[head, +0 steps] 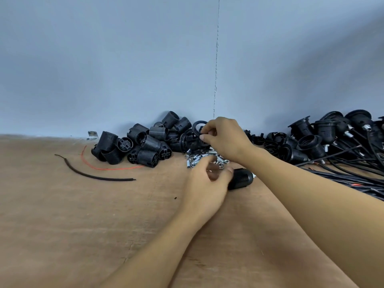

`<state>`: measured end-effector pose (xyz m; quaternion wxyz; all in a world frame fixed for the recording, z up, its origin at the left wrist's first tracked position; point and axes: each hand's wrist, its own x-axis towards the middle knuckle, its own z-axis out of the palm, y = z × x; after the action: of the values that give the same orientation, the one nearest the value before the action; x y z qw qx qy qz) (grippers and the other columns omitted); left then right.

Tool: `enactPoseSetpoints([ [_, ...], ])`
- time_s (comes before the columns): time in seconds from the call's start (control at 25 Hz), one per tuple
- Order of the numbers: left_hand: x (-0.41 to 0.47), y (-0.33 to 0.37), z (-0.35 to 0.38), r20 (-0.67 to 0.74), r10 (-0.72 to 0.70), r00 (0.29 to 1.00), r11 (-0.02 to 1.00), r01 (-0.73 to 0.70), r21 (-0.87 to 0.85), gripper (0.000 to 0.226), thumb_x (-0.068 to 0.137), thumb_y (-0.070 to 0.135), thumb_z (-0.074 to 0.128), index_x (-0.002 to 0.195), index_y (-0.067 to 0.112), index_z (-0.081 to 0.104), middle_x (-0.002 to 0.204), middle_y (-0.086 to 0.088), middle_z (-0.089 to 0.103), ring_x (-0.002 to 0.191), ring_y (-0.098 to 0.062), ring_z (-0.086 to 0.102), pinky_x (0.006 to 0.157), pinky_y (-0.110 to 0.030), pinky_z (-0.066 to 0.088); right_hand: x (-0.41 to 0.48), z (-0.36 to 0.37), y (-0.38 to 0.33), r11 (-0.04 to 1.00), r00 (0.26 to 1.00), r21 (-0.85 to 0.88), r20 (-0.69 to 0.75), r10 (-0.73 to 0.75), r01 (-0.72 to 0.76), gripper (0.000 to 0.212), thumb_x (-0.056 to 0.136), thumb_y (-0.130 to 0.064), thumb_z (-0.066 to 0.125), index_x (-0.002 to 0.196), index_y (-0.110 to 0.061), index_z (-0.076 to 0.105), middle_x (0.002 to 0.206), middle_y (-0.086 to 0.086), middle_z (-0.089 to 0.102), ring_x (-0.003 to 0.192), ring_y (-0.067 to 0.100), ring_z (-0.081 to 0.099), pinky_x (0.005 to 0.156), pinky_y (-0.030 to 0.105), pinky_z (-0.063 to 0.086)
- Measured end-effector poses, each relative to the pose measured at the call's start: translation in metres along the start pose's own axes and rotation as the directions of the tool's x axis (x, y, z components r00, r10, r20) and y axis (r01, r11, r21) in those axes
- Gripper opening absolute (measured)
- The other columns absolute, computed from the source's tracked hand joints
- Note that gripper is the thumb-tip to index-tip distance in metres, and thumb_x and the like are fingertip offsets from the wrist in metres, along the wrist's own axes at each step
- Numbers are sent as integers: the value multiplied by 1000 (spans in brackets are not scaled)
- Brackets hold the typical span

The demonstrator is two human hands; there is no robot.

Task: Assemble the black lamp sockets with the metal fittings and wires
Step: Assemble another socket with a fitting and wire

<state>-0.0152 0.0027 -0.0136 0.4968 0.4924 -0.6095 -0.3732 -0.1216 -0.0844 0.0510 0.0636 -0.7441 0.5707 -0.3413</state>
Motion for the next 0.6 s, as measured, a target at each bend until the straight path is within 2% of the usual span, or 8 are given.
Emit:
enactPoseSetpoints([
  [0.04, 1, 1, -2, -60, -32, 998, 997, 28, -74, 42, 87, 47, 66, 127, 33, 63, 101, 17, 71, 92, 6, 66, 88, -22, 51, -8, -5, -1, 996, 1000, 84, -11, -7, 8, 8, 91, -28, 69, 97, -24, 72, 81, -9, 64, 81, 9, 61, 75, 25, 49],
  [0.12, 3, 3, -6, -172, -96, 980, 973, 56, -222, 35, 85, 59, 58, 110, 38, 70, 100, 11, 74, 98, -9, 70, 97, -40, 54, -30, -17, -2, 975, 999, 218, 24, -41, 35, 1, 90, -28, 71, 91, -28, 71, 76, -12, 66, 71, -2, 58, 68, 10, 43],
  [0.2, 3, 4, -10, -181, -117, 977, 948, 55, -314, 35, 87, 62, 52, 91, 34, 74, 99, -5, 75, 101, -26, 71, 98, -53, 53, -55, -22, 1, 972, 991, 215, 73, -112, 94, 2, 90, -27, 72, 91, -28, 72, 77, -13, 67, 73, -4, 59, 68, 6, 40],
  [0.24, 3, 3, -9, -160, -99, 982, 949, 44, -313, 36, 90, 57, 52, 90, 28, 74, 98, -9, 75, 101, -29, 71, 98, -55, 52, -68, -23, 3, 975, 985, 185, 96, -140, 121, 4, 90, -26, 71, 93, -27, 73, 81, -12, 68, 77, -2, 60, 69, 7, 40],
  [0.32, -1, 0, -8, -115, -14, 993, 967, -16, -255, 27, 95, 38, 53, 91, 23, 75, 93, -6, 77, 98, -28, 72, 97, -55, 54, -87, -26, 8, 975, 973, 137, 124, -193, 176, 10, 91, -25, 71, 99, -28, 74, 89, -14, 65, 84, -3, 59, 72, 7, 39],
  [0.4, -2, -1, -6, -108, 24, 994, 974, -47, -223, 25, 97, 21, 53, 93, 24, 77, 92, 0, 79, 96, -21, 74, 95, -52, 56, -96, -34, 19, 974, 963, 81, 152, -223, 212, 25, 89, -31, 71, 114, -34, 69, 104, -17, 62, 97, -5, 56, 84, 7, 39],
  [0.52, -1, -1, -6, -151, -36, 988, 972, 0, -235, 25, 97, 10, 59, 88, 23, 78, 88, 5, 79, 92, -8, 74, 96, -46, 57, -104, -49, 42, 972, 949, -128, 274, -158, 199, 60, 86, -46, 69, 142, -35, 48, 136, -12, 54, 126, 7, 47, 109, 30, 37],
  [0.6, -2, 0, -6, -109, 2, 994, 990, -18, -142, 22, 97, 11, 61, 89, 21, 78, 86, 9, 79, 89, -7, 73, 93, -41, 57, -112, -54, 56, 964, 945, -171, 290, -150, 205, 57, 89, -42, 66, 142, -32, 49, 138, -10, 57, 128, 10, 50, 109, 34, 39],
])
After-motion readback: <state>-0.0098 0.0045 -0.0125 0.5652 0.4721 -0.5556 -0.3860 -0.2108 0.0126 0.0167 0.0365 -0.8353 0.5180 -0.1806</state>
